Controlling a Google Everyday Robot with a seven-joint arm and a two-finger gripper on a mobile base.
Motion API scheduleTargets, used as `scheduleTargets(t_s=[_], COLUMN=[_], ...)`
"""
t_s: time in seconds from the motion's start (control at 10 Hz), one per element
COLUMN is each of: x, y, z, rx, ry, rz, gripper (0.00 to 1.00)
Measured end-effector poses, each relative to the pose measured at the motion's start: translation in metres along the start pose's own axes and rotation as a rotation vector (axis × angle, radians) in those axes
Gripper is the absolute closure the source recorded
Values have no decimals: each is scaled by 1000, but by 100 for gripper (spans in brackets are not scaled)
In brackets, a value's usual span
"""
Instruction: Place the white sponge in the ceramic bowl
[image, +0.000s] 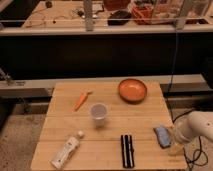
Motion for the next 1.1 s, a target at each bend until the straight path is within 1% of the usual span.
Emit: scheduleTargets(t_s=[0.2, 0.4, 0.7, 0.9, 1.0, 1.1], x=[4, 9, 14, 11, 6, 3], y=[-2, -5, -10, -18, -25, -27], z=[-7, -23, -34, -36, -35, -34], rx=[23, 58, 84, 94, 100, 100], ry=[-1, 12, 23, 14, -7, -15], rz=[-1, -2, 7, 1, -31, -57], gripper=[20, 20, 20, 20, 20, 20])
